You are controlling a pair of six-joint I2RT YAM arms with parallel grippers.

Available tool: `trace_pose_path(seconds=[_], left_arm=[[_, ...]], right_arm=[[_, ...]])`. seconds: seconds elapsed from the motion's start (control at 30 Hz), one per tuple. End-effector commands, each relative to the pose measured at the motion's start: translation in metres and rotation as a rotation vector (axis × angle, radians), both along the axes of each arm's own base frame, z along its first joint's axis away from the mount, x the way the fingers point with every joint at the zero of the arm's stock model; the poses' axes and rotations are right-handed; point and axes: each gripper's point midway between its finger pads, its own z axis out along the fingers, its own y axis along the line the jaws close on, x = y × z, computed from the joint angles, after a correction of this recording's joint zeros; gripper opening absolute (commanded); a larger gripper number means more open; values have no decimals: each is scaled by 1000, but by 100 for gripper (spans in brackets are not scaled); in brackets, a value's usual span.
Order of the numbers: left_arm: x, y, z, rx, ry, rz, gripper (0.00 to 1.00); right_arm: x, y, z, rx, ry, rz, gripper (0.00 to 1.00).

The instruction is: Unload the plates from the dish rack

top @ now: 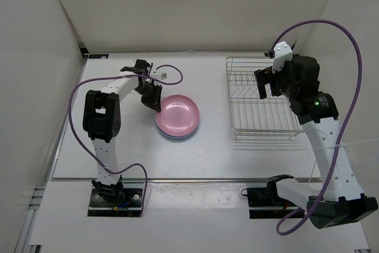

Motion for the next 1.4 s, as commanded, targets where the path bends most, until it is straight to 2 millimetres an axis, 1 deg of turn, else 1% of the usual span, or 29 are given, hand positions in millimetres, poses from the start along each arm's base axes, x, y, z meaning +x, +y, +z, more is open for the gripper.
trace_pose_path(seconds=[0.0,0.03,0.1,0.13,0.2,0.3,0.4,0.5,0.53,0.6,0.63,0.67,0.7,0.73,0.77,0.83,0.87,0.9,1.0,1.03,1.07,1.1,1.13,1.17,1.2,1.23,1.27,1.3,1.37], left_arm=[[15,-8,21,-7,-70,-16,23],[13,-8,20,-5,-61,-16,29],[14,-11,23,1,-70,-15,31],[13,-10,26,1,-70,-15,38],[11,-14,26,1,-70,-24,39],[9,-12,23,12,-63,-21,39],[10,-12,30,29,-89,-24,40],[10,-12,32,67,-110,-29,40],[13,-6,36,101,-132,-17,40],[14,-4,38,129,-150,-16,40],[17,-2,40,144,-163,-9,48],[20,-2,43,143,-177,-17,48],[19,2,42,166,-173,-11,51],[23,3,49,170,-196,-5,60],[23,3,53,168,-205,-4,65],[24,4,53,176,-207,-1,71],[26,4,61,171,-228,1,72],[24,6,60,182,-218,3,75],[28,12,78,208,-271,34,88],[31,21,84,230,-287,75,100],[33,31,102,227,-324,120,100],[32,40,110,232,-336,157,100],[34,53,119,252,-358,208,100],[33,64,128,251,-367,267,100],[32,88,145,257,-403,329,100],[30,102,152,266,-416,376,100],[29,117,162,274,-437,415,100],[22,145,173,291,-442,473,100],[11,173,181,304,-439,522,100]], right_arm=[[1,2,12,12,-56,12,98],[1,2,12,12,-56,12,98],[-1,2,15,14,-65,12,98],[-1,2,15,14,-65,12,98],[-1,2,15,14,-65,12,98],[-1,2,15,14,-65,12,98],[-1,2,15,14,-65,12,98],[-4,3,18,28,-72,17,98],[-4,3,18,28,-72,17,98],[-4,3,18,28,-72,17,98],[-4,3,18,28,-72,17,98],[-4,3,18,28,-72,17,98],[-4,3,18,28,-72,17,98],[-4,3,18,28,-72,17,98],[-3,0,18,27,-72,8,98],[-3,0,18,27,-72,8,98],[-3,0,18,27,-72,8,98],[-3,0,18,27,-72,8,98],[-4,-4,20,37,-79,-8,100],[-2,-8,15,35,-72,-24,100],[-1,-13,13,44,-70,-50,100],[4,-19,12,48,-68,-85,100],[9,-34,-1,56,-32,-157,100],[13,-41,-6,64,-16,-186,100],[15,-51,-13,66,9,-232,100],[21,-66,-24,84,52,-293,100],[23,-74,-23,95,64,-327,100],[24,-91,-34,105,108,-386,100],[25,-106,-37,134,124,-452,100]])
